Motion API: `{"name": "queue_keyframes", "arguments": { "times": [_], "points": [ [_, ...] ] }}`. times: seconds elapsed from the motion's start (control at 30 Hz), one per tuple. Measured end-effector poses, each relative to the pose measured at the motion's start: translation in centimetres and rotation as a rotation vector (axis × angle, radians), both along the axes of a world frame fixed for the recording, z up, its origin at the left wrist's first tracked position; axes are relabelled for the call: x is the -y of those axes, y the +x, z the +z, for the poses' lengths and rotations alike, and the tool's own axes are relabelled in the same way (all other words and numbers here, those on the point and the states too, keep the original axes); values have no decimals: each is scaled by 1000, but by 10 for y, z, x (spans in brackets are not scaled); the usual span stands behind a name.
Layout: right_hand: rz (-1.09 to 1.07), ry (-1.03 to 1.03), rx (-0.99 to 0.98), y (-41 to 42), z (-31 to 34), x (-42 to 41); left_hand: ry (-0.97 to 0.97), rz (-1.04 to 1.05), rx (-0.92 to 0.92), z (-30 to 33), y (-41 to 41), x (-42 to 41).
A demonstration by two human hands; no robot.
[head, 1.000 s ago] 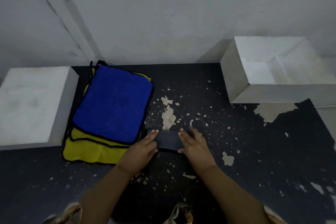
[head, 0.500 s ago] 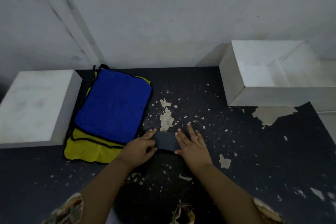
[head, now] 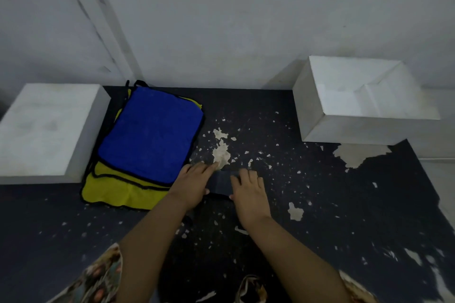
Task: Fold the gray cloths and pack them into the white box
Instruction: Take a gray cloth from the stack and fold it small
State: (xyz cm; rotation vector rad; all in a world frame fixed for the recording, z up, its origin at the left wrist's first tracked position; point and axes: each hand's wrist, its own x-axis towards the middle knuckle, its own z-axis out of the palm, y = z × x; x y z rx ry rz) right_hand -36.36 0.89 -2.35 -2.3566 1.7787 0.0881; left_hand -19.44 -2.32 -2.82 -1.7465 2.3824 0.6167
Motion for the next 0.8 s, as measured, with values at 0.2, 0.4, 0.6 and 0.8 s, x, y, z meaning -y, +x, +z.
{"name": "queue_keyframes", "arguments": {
  "times": [0.2, 0.4, 0.6, 0.8],
  "points": [
    [-234, 123, 343, 21, 8, -10, 37, -60, -12, 9, 4, 13],
    [-756, 207, 715, 49, 19, -14, 79, 24, -203, 18, 2, -4],
    [-1138, 370, 1406, 55, 35, -8, 129, 82, -514, 43, -1, -19],
    [-1226, 335, 1876, 29, 63, 20, -82, -77, -528, 65, -15, -15]
  ]
}}
